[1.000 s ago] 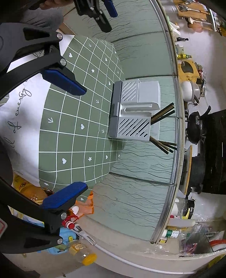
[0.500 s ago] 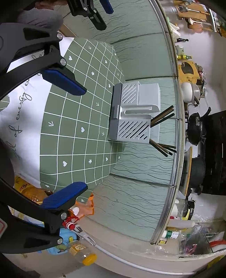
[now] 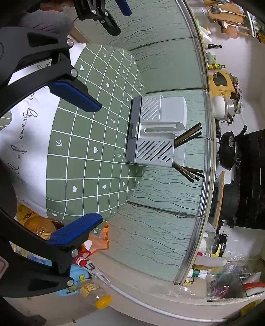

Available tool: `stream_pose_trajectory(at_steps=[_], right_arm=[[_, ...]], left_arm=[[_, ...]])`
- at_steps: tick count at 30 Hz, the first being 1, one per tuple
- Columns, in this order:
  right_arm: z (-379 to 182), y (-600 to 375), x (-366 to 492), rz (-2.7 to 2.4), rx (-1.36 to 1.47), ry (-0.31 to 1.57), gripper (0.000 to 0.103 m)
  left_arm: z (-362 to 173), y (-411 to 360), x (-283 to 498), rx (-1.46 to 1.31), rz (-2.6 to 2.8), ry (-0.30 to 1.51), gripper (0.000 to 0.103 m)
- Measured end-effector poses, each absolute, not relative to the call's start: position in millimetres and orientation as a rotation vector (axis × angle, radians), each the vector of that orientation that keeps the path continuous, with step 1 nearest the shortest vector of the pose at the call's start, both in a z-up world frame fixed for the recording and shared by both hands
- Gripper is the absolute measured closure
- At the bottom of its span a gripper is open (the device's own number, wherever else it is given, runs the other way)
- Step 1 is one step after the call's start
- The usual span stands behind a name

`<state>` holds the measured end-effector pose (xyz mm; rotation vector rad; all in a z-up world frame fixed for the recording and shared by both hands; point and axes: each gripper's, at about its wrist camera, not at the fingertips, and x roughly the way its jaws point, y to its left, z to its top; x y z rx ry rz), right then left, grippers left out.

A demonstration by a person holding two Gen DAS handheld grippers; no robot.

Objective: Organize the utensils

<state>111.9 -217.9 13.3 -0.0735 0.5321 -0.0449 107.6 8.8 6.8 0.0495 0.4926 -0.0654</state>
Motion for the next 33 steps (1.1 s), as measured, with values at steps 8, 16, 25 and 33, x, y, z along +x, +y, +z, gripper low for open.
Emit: stream_pose_trajectory(at_steps=[8,16,25,33], right_arm=[[18,-217,109,-0.039,-0.066,0.520,0.008],[24,-217,105,-0.032,-0.069,0.505,0.008],[26,-219,102,-0.035,-0.072,0.500,0.008],[22,-218,103,-0.031,-0.079,0.512,0.008]], left_arm=[[10,6,105,0.051,-0.064,0.495,0.005],[13,4,102,0.043,-0.069,0.492,0.005],[11,3,101,0.047,-0.061,0.501,0.005],[6,1,102,0.048,-0.067,0.519,0.005]])
